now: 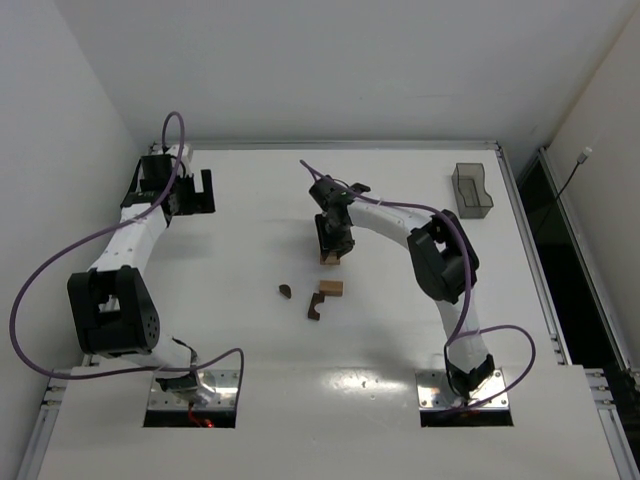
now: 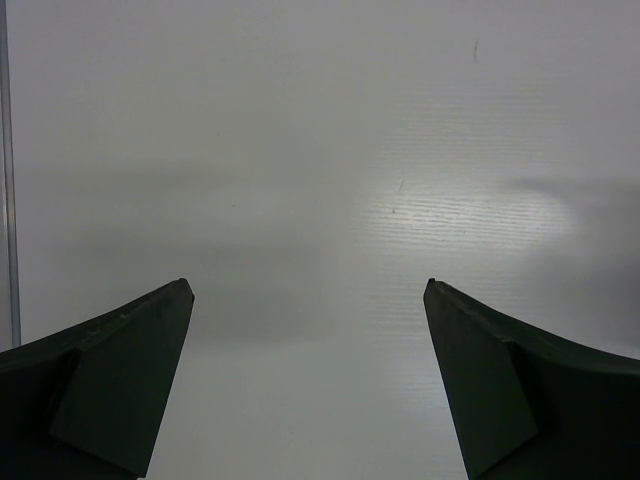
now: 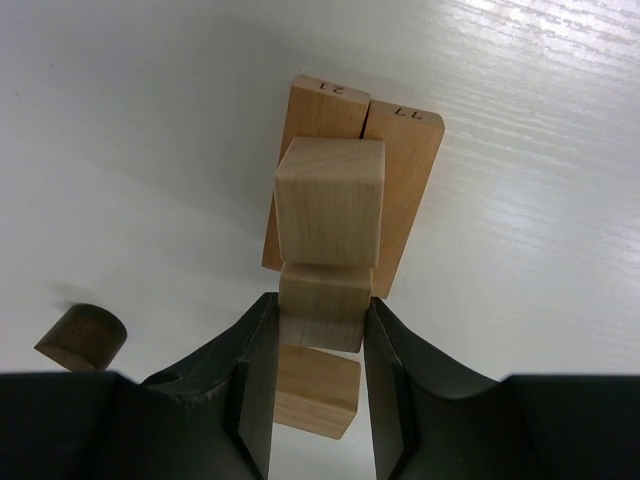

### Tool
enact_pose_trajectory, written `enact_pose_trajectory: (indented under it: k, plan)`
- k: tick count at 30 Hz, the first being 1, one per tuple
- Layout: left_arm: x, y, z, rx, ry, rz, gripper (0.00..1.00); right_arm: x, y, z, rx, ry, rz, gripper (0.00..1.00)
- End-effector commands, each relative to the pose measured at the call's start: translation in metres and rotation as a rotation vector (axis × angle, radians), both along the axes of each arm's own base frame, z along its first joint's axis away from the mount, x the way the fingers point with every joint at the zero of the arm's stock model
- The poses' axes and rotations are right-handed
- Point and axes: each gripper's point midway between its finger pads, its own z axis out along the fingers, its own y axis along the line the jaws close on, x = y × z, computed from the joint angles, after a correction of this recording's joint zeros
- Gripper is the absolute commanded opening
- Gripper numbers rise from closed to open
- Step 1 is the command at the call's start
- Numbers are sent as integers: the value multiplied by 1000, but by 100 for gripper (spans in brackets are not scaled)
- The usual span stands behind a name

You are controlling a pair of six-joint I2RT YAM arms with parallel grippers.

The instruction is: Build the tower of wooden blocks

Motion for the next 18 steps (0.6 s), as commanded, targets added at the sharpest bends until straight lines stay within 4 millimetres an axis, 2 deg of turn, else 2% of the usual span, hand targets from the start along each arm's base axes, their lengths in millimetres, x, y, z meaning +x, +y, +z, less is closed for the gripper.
enact_pose_trajectory:
  k: [1, 9, 12, 17, 18]
  plan:
    - [12, 0, 19, 8, -55, -5, 100, 16, 2, 5, 9, -41, -26, 0]
    - [14, 0, 23, 9, -64, -5, 100, 19, 1, 1, 14, -36, -23, 0]
    - [14, 0, 19, 8, -55, -5, 100, 16, 3, -3, 25, -17, -16, 12]
    - [14, 0, 19, 8, -55, -5, 100, 16, 1, -6, 27, -4, -13, 19]
    - [14, 0, 19, 8, -55, -5, 100, 16, 1, -6, 27, -4, -13, 24]
